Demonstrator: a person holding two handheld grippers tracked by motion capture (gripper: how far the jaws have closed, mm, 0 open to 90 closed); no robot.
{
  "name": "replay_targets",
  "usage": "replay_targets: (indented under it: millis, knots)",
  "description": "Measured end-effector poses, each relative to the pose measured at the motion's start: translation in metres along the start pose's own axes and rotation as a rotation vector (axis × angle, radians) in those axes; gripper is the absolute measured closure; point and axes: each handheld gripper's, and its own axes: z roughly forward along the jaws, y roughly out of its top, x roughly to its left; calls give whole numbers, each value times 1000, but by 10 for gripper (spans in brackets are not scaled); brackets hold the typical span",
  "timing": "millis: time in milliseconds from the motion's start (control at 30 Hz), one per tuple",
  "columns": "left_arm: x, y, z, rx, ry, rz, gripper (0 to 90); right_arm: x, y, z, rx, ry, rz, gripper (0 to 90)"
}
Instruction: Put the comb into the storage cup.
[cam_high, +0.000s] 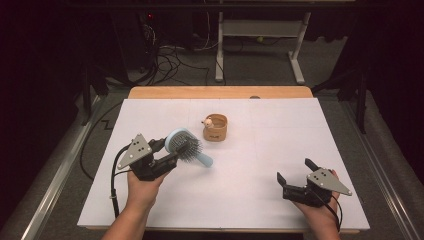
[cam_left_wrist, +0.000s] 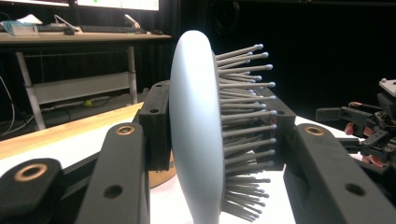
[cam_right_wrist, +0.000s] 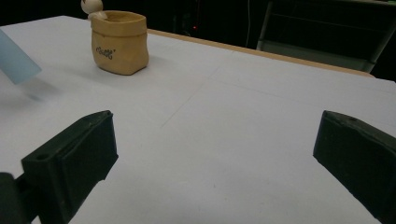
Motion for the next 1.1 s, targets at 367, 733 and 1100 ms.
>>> replay_targets:
  millis: [367, 733, 1100]
  knots:
    - [-2, 8, 2, -29, -2, 1, 564, 0, 0, 0, -2, -2, 9, 3]
    - [4, 17, 8, -44, 10, -6, 564, 0, 1, -1, -9, -5, 6, 3]
    - [5, 19, 18, -30, 19, -15, 563, 1, 3, -2, -18, -3, 5, 3]
